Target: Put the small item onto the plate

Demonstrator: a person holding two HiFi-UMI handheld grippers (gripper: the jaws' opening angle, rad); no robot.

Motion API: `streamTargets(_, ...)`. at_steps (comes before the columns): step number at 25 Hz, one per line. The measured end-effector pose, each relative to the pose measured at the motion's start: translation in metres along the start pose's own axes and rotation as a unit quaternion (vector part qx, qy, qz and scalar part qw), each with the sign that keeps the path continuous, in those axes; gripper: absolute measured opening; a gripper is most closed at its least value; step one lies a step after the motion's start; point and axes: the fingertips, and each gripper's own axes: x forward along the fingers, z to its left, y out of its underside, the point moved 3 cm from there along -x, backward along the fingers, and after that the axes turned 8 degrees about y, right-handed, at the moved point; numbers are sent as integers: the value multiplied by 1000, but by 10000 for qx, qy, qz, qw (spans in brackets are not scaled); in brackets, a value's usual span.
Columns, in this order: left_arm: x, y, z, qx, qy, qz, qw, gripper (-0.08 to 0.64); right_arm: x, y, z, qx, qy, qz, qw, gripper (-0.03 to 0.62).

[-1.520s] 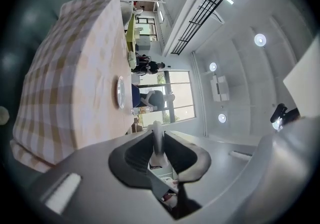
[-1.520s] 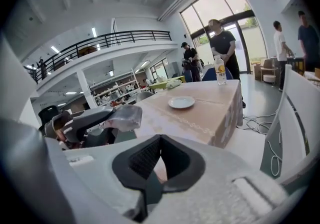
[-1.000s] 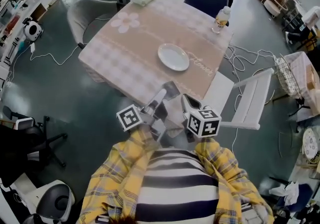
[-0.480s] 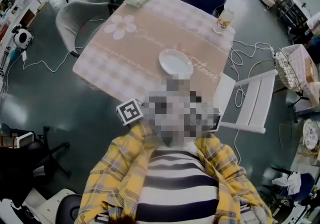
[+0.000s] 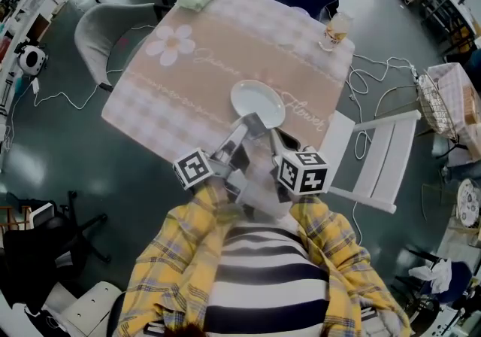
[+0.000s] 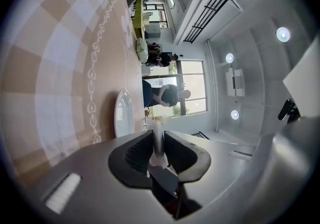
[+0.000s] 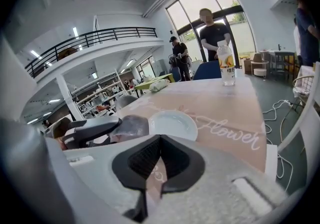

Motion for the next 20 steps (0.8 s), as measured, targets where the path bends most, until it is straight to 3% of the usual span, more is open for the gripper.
streamTargets(8, 29, -14, 11, 138, -188, -77, 9997, 61, 23, -20, -15, -147, -144, 127, 9997, -3)
streamTargets(20, 58, -28, 41, 497, -869, 487, 9938, 61, 46, -31, -31, -142, -268, 294, 9991, -3)
